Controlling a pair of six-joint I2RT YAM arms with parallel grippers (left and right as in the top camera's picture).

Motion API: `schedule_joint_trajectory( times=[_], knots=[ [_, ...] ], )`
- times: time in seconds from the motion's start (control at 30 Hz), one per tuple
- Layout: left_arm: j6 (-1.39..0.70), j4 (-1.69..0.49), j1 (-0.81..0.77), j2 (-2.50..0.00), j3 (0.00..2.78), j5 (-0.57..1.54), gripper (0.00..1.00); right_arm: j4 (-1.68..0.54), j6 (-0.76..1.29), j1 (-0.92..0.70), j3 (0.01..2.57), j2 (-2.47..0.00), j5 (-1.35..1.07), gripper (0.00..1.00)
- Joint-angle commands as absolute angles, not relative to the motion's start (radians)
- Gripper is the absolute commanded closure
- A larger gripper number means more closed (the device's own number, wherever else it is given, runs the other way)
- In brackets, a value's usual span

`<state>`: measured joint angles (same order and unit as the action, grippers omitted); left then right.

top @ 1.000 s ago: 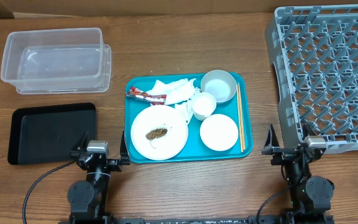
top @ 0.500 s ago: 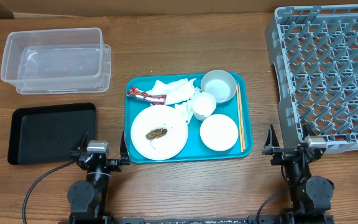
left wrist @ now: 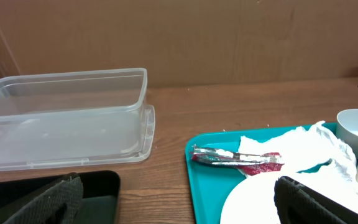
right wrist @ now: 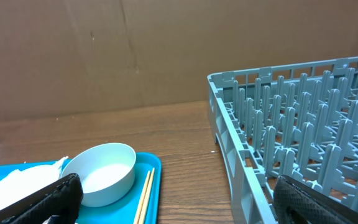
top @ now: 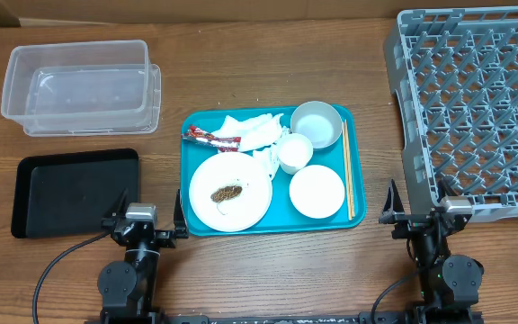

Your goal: Sort waste into correct bins and load items into the dishwasher

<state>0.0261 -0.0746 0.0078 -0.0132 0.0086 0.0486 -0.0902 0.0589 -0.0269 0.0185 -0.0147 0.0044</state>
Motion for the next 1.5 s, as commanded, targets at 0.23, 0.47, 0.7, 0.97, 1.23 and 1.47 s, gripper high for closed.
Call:
schedule_joint_trajectory(
  times=[0.23,0.47,0.7,0.97,1.23,1.47],
  knots=[
    [0.077,-0.011,0.007,-0.004,0.005,-0.002,0.0,-0.084,0.055,-0.027,0.008,-0.003,0.006,0.0],
    [-0.456,0.017,0.005,-0.004,0.005,0.659,0.0,-0.084,0.055,-0.027,0.008,-0.003,0.006,0.0],
    [-0.726,0.174,0.005,-0.004,0.005,0.957,0.0,-0.084,0.055,-0.027,0.008,-0.003,0.006,0.0],
    [-0.605,0.243,0.008,-0.023,0.121,0.841,0.0,-0.084,0.055,-0.027,0.008,-0.003,0.006,0.0],
    [-0.183,-0.468,0.007,-0.333,0.612,0.544,0.0,-0.084,0.055,-0.027,0.008,-0.003,0.006,0.0],
    [-0.113,-0.864,0.006,-0.722,1.022,0.622,0.0,-0.084,0.055,-0.027,0.008,-0.003,0.006,0.0]
  ],
)
